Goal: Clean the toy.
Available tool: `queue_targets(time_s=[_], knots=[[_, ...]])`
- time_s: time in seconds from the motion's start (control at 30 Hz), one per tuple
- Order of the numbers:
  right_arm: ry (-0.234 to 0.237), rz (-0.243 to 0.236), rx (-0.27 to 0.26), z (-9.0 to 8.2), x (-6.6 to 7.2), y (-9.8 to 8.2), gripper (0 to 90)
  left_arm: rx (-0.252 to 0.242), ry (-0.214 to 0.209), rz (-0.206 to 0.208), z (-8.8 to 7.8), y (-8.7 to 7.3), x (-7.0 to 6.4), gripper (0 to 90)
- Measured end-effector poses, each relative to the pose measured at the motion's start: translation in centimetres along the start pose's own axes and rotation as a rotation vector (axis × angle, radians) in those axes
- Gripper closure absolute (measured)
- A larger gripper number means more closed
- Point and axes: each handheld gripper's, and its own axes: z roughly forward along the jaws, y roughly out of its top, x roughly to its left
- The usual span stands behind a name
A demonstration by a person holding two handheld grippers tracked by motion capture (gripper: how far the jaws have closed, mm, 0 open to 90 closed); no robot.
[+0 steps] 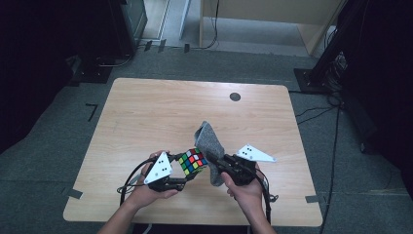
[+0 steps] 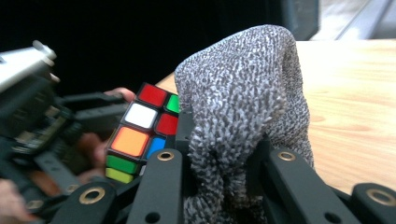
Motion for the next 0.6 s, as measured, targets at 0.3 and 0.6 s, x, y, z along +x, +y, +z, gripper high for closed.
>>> queue_targets(time_s=[0.3,0.6], knots=[[0.046,-0.042,-0.022,0.0,1.5,0.3,74.9,0.012,0.008,0.025,0.2,0.1,-0.6,34.3],[0.071,-0.074,-0.029,-0.2,1.7,0.2,74.6,0.036,0.045,0.03,0.7,0.0,-0.6,34.3]])
